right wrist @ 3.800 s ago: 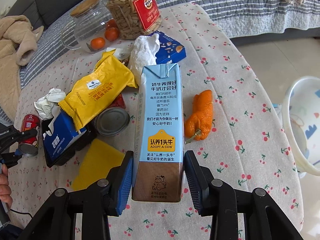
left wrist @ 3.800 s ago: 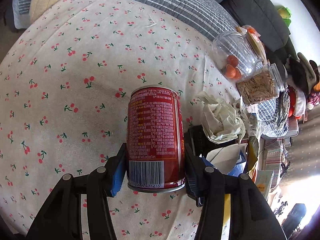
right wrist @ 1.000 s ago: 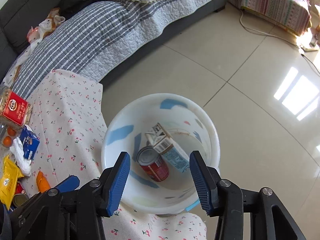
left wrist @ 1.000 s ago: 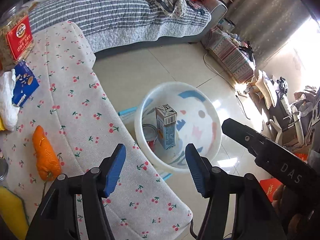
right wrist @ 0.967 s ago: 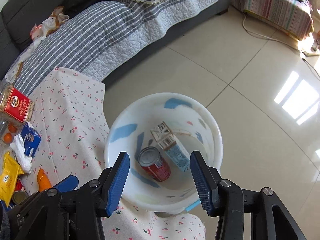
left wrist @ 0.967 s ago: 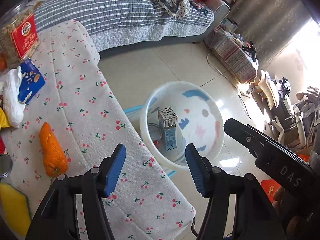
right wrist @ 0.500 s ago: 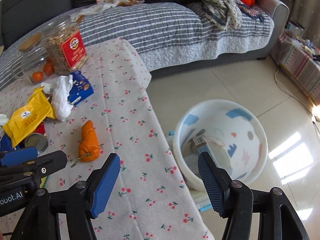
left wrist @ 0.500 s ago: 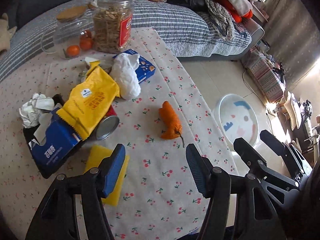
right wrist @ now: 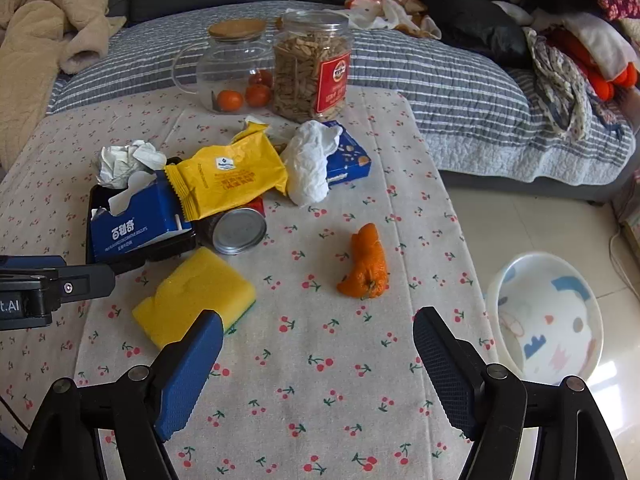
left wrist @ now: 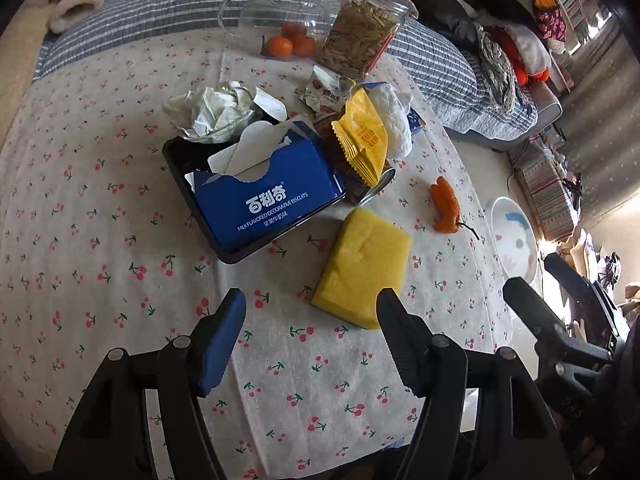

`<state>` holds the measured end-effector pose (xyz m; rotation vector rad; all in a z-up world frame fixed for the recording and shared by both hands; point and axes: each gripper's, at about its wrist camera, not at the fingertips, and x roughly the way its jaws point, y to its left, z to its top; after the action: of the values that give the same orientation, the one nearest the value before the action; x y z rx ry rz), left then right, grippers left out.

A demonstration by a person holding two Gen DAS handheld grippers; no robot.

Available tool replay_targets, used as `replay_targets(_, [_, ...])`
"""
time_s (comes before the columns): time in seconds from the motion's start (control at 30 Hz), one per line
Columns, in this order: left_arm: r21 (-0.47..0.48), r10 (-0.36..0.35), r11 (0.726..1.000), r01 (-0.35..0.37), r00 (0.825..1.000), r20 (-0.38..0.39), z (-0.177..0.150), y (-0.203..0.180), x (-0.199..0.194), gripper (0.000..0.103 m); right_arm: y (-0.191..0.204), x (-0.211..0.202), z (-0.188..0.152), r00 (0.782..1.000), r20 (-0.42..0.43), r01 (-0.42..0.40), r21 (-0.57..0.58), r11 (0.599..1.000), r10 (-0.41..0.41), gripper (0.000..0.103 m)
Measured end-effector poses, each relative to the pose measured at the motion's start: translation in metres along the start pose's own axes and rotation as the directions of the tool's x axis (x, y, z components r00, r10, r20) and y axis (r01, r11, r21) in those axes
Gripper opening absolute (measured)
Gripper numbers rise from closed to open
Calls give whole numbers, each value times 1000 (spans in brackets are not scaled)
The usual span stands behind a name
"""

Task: Collect trash
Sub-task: 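Move both tools back over the table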

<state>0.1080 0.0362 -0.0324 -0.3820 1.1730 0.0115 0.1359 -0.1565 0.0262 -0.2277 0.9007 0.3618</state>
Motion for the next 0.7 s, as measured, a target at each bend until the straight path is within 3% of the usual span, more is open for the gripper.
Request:
replay_targets(0.13, [29,-18,999,19,1000,-22,-2,2,8,70,-22,9,2,999,-25,-19,93,995,22,86])
replay_targets(0.37, [-116,-14,993,17,1000,28,26,51,-3,70,-54,26,-2,993,-90,-50,262,964,76,86])
replay_targets(0.57, [-189,-20,982,27,999,37,44,74,-4,70,-32,45,-3,982,-134,-98,241,966,133,86])
replay_targets(0.7, [-180,-21,983,30,999,49,67,80,-6,70,-10,55,0,978,-150,-116,190,975,145,86])
